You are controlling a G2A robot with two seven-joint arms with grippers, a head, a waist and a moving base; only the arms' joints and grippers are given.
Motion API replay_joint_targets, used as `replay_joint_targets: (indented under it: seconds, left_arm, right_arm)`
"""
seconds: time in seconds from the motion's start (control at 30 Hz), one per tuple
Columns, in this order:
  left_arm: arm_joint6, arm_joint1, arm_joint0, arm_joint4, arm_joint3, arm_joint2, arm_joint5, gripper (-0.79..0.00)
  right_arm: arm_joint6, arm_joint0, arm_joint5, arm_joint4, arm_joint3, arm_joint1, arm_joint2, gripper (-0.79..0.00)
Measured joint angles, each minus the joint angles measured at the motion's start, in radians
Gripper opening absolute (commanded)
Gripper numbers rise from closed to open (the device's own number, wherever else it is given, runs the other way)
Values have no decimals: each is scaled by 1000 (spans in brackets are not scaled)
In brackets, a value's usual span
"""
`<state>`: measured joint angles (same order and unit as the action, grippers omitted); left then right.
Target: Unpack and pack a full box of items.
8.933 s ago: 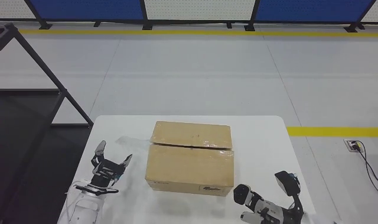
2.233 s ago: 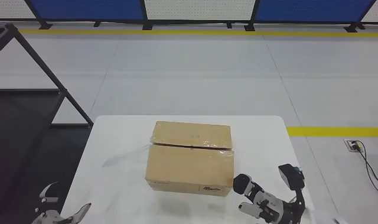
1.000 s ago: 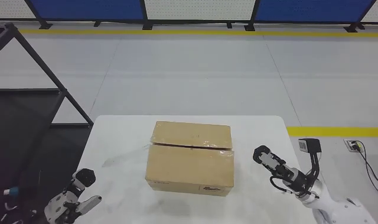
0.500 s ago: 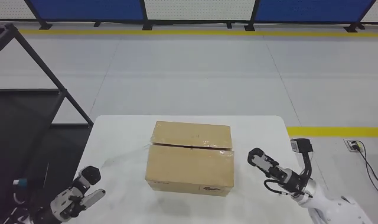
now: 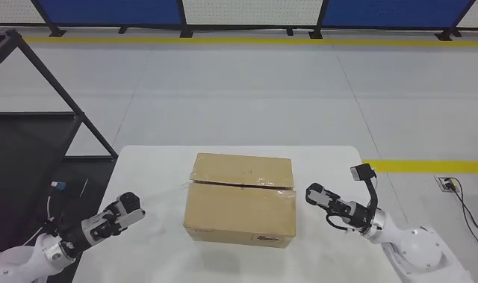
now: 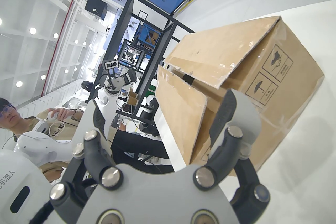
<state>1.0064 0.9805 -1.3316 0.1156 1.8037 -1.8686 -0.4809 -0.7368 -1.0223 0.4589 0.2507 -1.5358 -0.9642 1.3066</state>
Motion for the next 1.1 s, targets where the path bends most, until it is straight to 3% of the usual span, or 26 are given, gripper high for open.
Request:
replay_joint_targets:
  seconds: [0.2,0.3,0.47,0.63,1.1]
  left_arm:
    - [-4,0,-2,2,0,1,3,0]
    - [-16,0,2,22,-3,22,60,0]
    - [70,-9,70,92,-36,72,141,0]
    - [105,-14,107,103,-58,107,153,0]
    - [104,-14,107,103,-58,107,153,0]
  right_arm:
    - [7,-5,0,11,-3,-2,-4,0]
    - [-7,3,4,30,3,-6,-18,0]
    - [-38,45,-10,24,29,-12,-44,0]
    - [-37,76,-22,4,55,-20,-70,0]
    - [-113,122,36,66,112,-37,-112,0]
